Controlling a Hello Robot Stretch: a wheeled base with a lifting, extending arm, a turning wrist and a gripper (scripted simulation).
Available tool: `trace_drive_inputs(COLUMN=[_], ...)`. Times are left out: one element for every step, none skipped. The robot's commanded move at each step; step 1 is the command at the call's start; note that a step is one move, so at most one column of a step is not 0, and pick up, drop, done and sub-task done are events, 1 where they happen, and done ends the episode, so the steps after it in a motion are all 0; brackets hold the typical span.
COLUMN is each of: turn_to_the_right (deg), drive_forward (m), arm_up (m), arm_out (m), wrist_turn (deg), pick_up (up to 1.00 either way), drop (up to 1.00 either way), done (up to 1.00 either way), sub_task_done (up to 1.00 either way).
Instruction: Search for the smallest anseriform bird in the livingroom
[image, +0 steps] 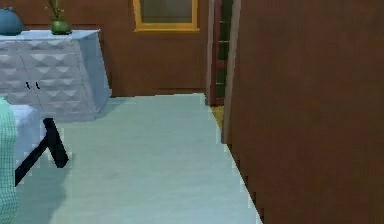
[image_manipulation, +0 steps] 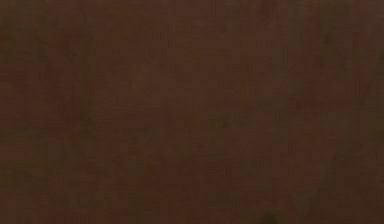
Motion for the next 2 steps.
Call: trace_drive_inputs(turn_to_the_right=[0.0,0.0], drive_forward=[1.0,1.0], arm_up=[0.0,0.0], arm_out=[0.0,0.0], wrist_turn=[0.0,0.0], pick_up=[0.0,0.0], drop=[0.0,0.0], done=[0.0,0.0], sub_task_done=[0.0,0.0])
